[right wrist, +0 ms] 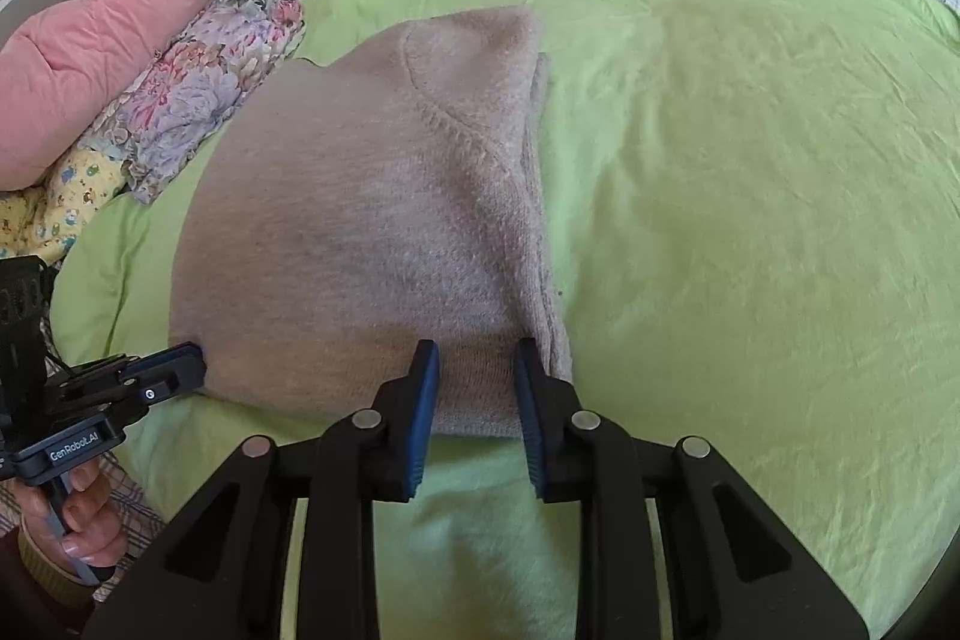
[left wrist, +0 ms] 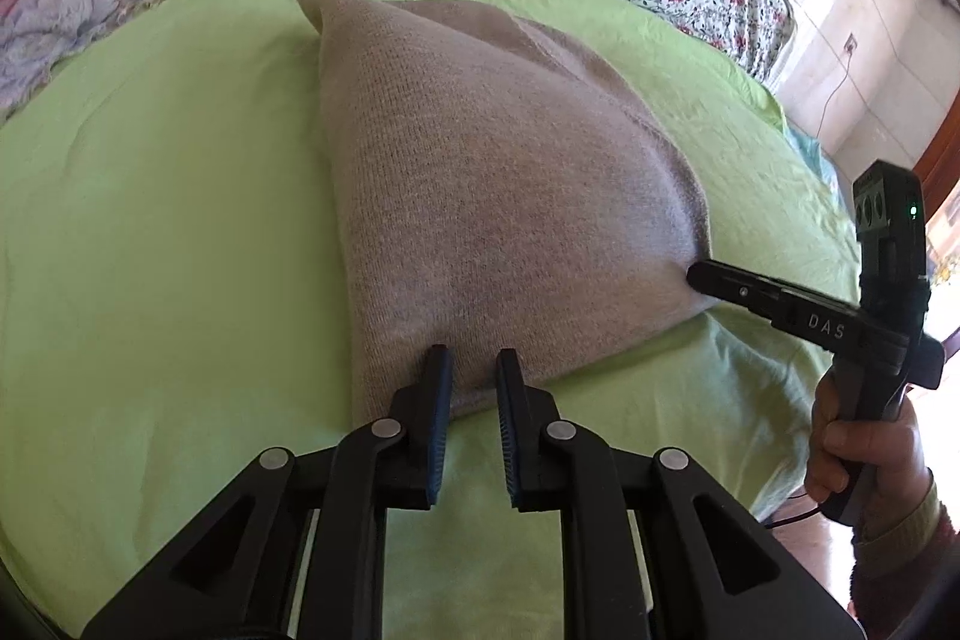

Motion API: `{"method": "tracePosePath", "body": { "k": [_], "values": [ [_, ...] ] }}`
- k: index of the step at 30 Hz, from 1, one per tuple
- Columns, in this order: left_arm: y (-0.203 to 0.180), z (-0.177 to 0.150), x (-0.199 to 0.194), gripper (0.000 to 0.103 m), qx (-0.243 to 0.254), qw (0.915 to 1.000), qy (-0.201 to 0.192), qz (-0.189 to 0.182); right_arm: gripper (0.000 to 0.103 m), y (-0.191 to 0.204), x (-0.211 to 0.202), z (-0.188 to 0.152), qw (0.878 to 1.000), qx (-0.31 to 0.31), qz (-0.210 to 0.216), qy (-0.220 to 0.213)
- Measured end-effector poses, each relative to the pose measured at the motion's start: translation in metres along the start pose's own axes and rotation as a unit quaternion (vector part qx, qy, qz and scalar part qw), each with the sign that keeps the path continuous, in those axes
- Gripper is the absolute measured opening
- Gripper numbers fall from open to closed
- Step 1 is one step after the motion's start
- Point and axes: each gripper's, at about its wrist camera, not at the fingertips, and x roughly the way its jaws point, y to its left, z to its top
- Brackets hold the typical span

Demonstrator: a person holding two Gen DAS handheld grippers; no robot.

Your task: Fold small clothes

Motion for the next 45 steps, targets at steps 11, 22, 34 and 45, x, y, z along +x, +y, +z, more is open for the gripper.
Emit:
{"method": "tracePosePath", "body": {
  "k": [11, 22, 34, 45],
  "values": [
    [-0.019, -0.016, -0.025, 0.053, 0.009, 0.9997, -0.013, 0.021, 0.038, 0.016, -0.035, -0.015, 1.000, 0.014, 0.004, -0.007],
    [0.001, -0.039, -0.045, 0.064, -0.009, 0.9987, -0.026, 0.044, 0.050, 0.032, -0.056, -0.033, 1.000, 0.007, 0.012, -0.026],
    [0.003, -0.067, -0.059, 0.081, 0.009, 0.9960, -0.020, 0.086, 0.083, 0.066, -0.067, -0.067, 0.998, -0.058, 0.002, -0.019],
    [-0.007, -0.056, -0.075, 0.082, 0.034, 0.9924, -0.035, 0.113, 0.086, 0.064, -0.069, -0.065, 0.998, -0.059, 0.001, -0.015]
  ]
}}
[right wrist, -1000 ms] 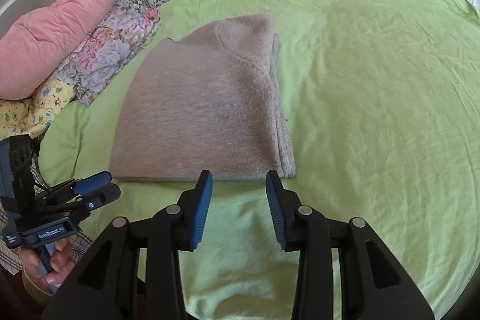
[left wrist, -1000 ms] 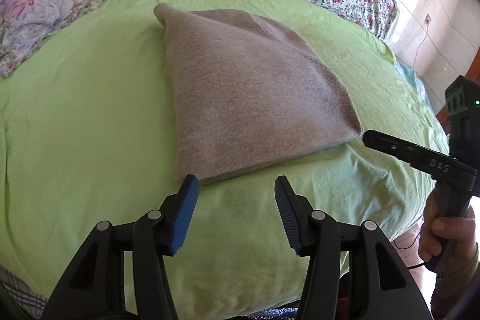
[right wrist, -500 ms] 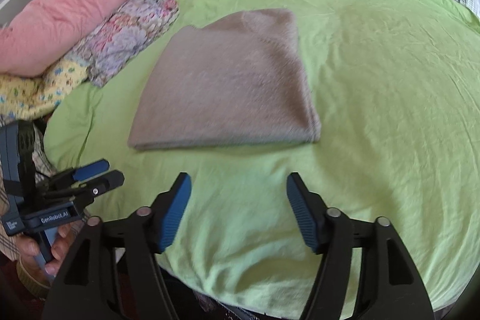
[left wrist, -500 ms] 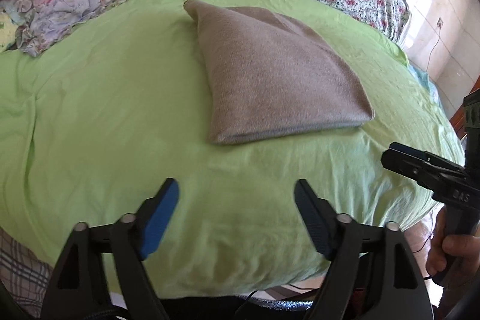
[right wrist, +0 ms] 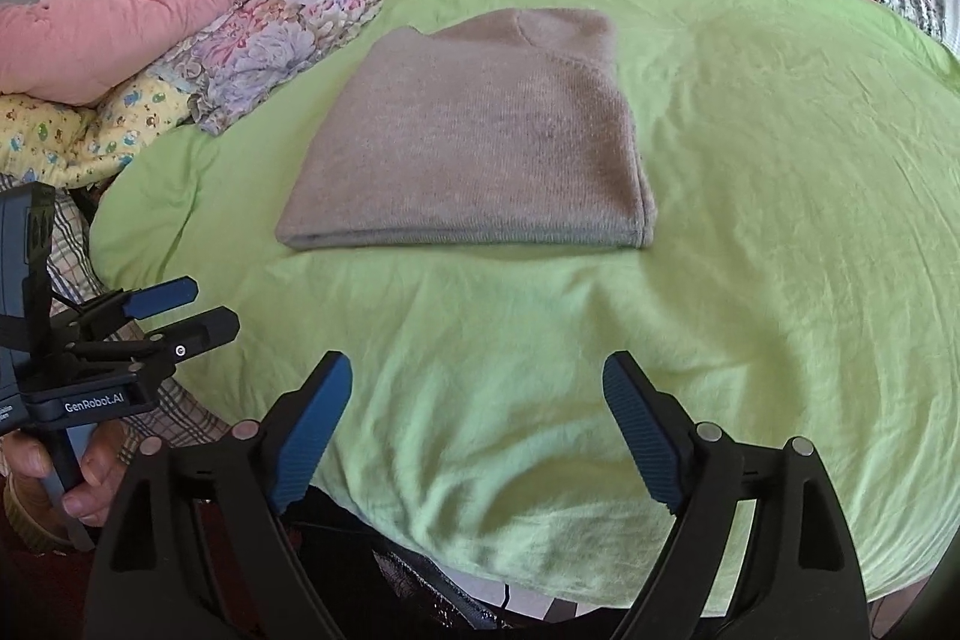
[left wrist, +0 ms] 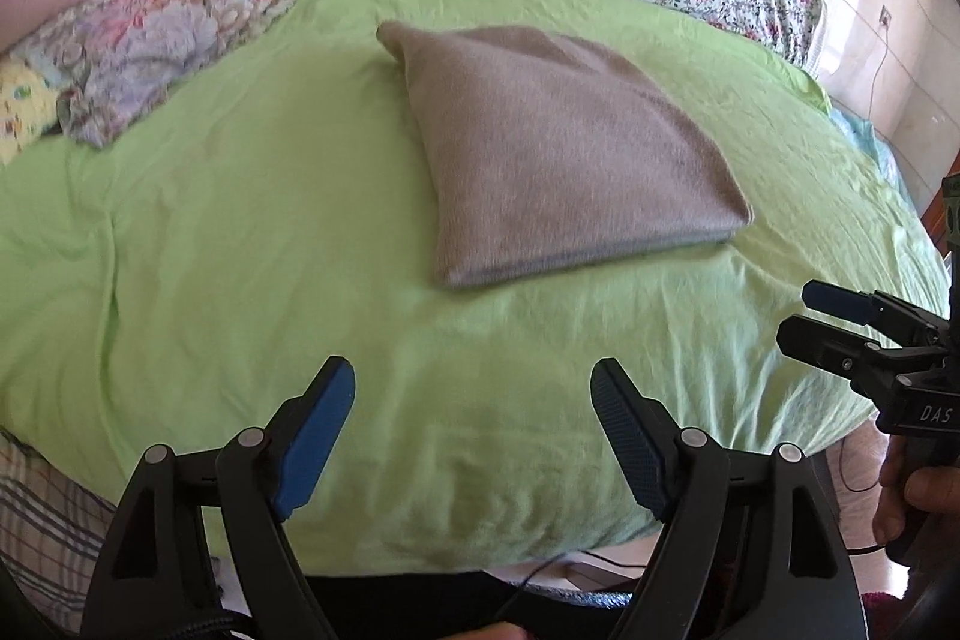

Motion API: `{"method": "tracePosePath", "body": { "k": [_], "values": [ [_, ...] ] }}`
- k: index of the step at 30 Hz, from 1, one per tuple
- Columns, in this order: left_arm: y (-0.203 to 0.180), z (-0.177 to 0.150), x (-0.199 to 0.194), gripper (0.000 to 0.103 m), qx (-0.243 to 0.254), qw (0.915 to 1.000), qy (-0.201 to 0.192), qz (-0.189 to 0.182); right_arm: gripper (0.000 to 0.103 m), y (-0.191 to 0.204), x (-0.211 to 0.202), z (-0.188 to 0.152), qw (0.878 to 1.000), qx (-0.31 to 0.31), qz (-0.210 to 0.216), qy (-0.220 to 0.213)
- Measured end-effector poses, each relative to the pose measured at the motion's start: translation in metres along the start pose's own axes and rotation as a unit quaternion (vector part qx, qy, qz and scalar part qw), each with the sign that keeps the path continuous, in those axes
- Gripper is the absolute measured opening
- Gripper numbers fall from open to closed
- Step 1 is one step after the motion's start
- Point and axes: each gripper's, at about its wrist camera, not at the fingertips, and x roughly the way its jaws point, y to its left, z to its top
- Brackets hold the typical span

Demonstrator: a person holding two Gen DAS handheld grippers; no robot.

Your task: Fold small clothes

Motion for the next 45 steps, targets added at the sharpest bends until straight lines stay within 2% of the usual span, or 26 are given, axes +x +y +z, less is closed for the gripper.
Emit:
{"method": "tracePosePath", "body": {
  "k": [8, 12, 17, 27, 45],
  "values": [
    [-0.005, 0.045, -0.012, 0.089, 0.011, 0.9992, -0.037, 0.012, 0.089, 0.000, -0.014, 0.042, 0.999, -0.019, -0.002, -0.037],
    [-0.011, 0.062, -0.003, 0.090, 0.021, 0.9989, -0.037, 0.021, 0.091, -0.003, -0.014, 0.065, 0.998, -0.022, 0.000, -0.052],
    [-0.014, 0.074, 0.016, 0.090, 0.017, 0.9993, -0.024, 0.024, 0.092, -0.010, 0.005, 0.081, 0.999, -0.021, -0.001, -0.036],
    [-0.012, 0.079, 0.041, 0.091, -0.004, 0.9987, -0.020, 0.046, 0.092, -0.019, 0.041, 0.079, 1.000, 0.006, 0.003, -0.015],
    [-0.019, 0.074, 0.045, 0.091, -0.007, 0.9986, -0.021, 0.048, 0.092, -0.030, 0.049, 0.072, 0.999, 0.023, 0.004, -0.033]
  ]
}}
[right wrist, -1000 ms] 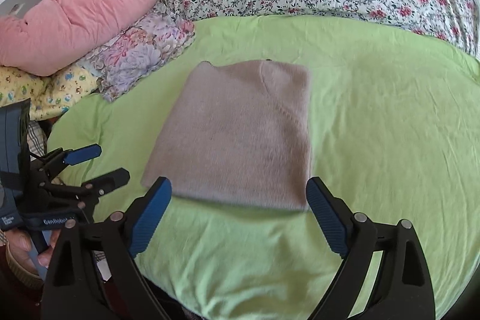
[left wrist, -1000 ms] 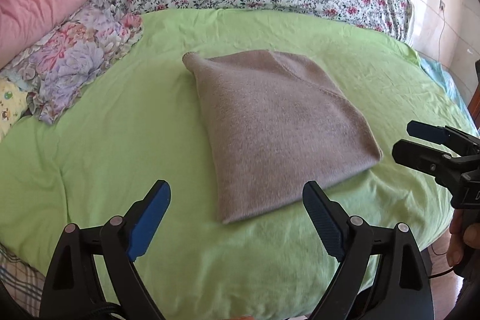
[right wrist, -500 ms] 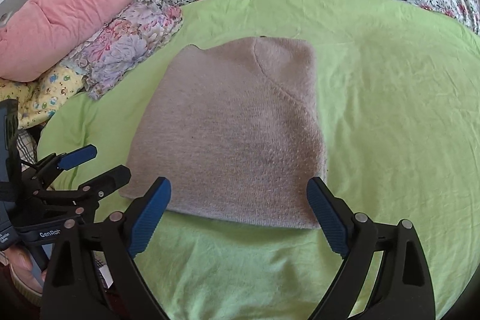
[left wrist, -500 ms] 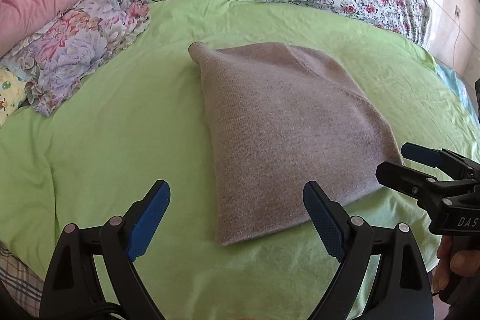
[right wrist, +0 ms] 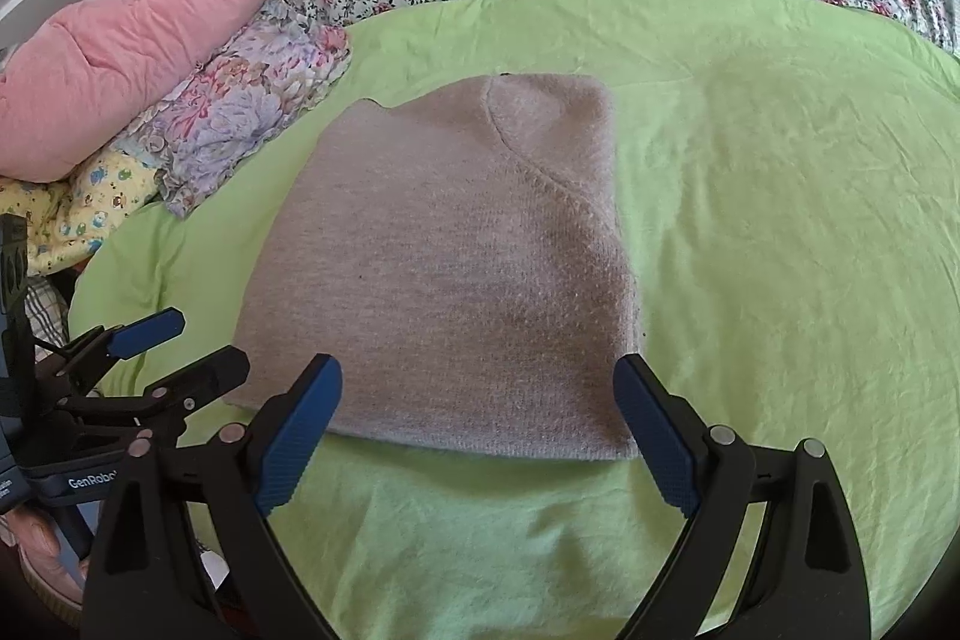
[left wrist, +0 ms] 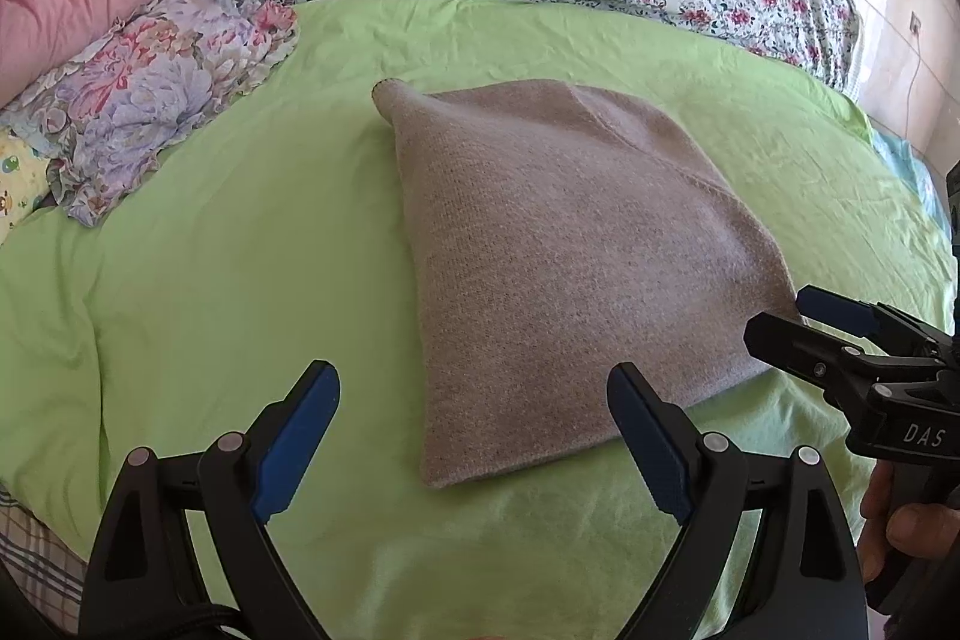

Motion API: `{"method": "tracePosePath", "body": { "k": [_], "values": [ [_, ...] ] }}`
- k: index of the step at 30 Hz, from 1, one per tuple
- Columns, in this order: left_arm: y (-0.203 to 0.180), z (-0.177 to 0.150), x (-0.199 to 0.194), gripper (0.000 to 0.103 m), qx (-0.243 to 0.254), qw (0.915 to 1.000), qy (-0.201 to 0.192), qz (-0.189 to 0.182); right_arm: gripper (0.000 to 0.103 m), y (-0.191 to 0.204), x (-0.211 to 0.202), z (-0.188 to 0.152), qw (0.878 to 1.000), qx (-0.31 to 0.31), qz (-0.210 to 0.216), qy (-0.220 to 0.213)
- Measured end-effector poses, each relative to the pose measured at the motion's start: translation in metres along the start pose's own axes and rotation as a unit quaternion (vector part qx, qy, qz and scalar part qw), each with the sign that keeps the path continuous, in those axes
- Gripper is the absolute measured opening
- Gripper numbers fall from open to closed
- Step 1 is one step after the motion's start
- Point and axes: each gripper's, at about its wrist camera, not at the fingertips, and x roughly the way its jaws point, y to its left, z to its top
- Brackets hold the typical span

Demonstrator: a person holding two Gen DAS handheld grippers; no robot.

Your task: Fold small clothes

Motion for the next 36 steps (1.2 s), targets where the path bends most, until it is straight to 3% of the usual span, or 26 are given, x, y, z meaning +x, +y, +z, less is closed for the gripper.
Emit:
{"method": "tracePosePath", "body": {
  "k": [36],
  "values": [
    [-0.0025, -0.0023, -0.0004, 0.094, 0.003, 1.0000, -0.001, -0.002, 0.092, 0.0073, -0.0010, 0.0002, 1.000, -0.006, 0.008, 0.001]
  ]
}}
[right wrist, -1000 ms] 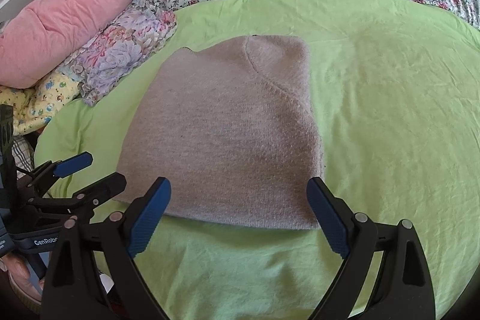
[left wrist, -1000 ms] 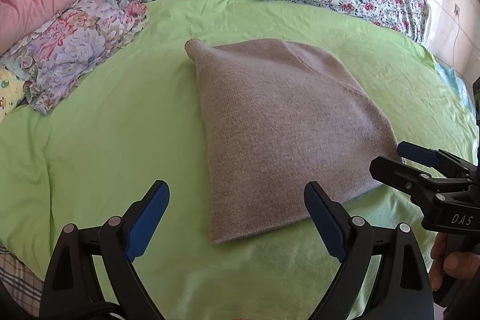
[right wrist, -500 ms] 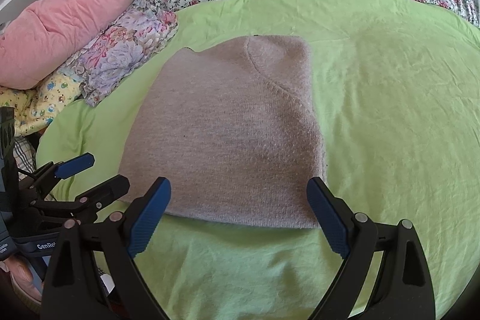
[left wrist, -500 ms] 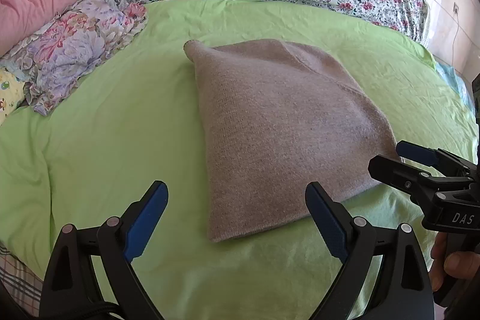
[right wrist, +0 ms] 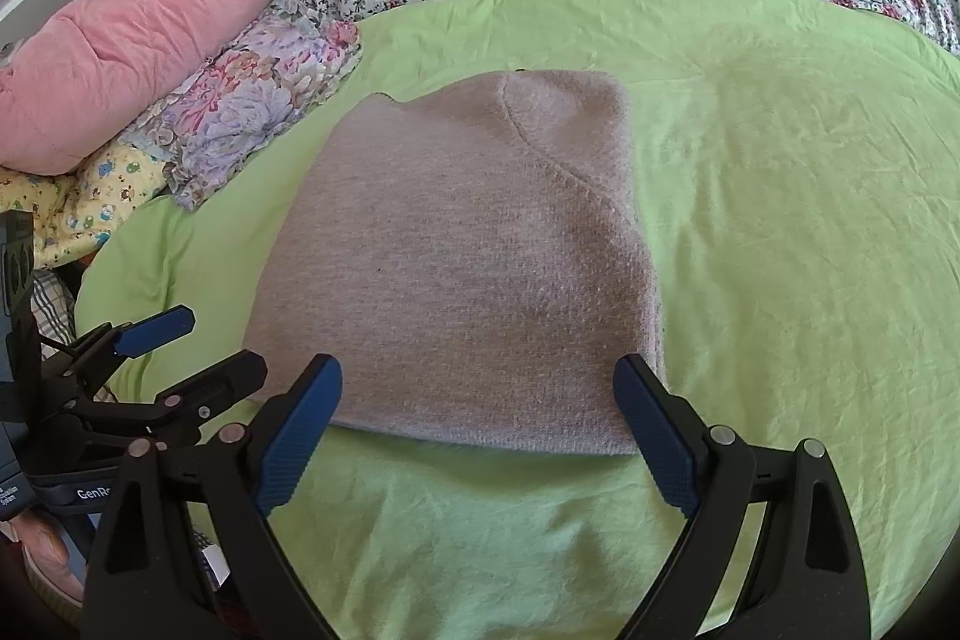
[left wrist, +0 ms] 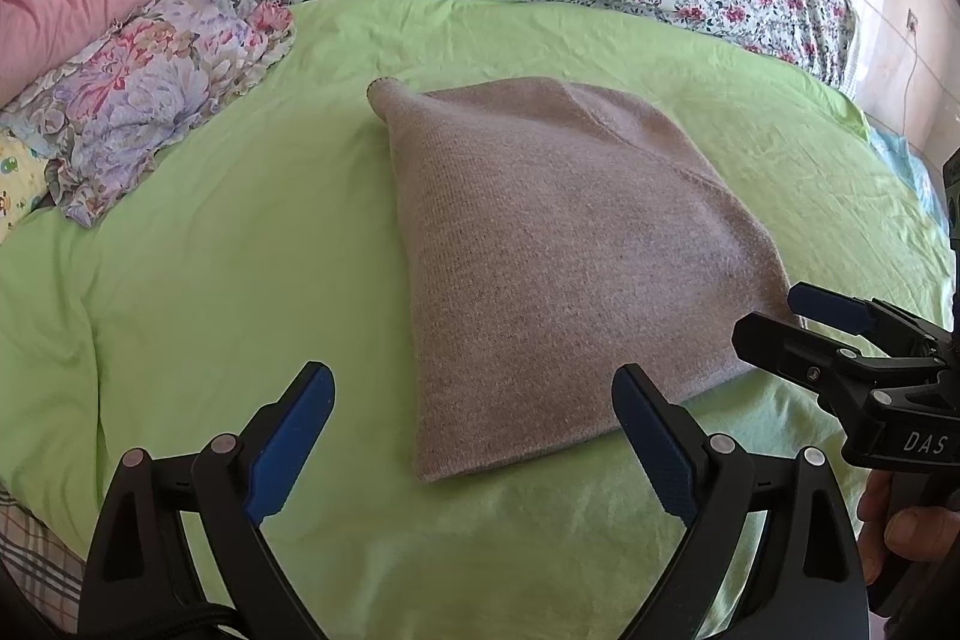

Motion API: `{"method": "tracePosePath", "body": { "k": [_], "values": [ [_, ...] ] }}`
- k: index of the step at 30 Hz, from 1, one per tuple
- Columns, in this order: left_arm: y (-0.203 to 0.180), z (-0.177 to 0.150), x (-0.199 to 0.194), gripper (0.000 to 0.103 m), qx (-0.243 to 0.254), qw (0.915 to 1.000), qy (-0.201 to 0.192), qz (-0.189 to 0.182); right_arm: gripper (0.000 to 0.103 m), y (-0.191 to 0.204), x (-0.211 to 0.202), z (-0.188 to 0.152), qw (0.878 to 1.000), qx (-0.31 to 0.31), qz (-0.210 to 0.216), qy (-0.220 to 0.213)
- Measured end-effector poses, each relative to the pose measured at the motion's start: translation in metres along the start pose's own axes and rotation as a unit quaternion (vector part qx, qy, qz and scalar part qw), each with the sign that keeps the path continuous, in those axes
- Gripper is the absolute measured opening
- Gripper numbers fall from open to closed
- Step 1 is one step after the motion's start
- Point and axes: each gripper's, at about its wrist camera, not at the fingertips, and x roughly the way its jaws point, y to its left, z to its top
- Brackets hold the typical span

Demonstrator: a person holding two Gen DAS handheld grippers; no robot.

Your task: Fold small clothes

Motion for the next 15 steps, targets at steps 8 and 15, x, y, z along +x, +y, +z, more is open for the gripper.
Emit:
{"method": "tracePosePath", "body": {
  "k": [8, 15],
  "values": [
    [-0.0016, -0.0003, -0.0002, 0.095, 0.000, 1.0000, 0.001, -0.004, 0.092, 0.0043, -0.0004, -0.0001, 1.000, -0.001, 0.001, 0.001],
    [-0.0027, -0.0012, -0.0004, 0.095, 0.000, 1.0000, 0.002, -0.004, 0.092, 0.0052, -0.0007, -0.0005, 1.000, -0.001, 0.002, 0.002]
  ]
}}
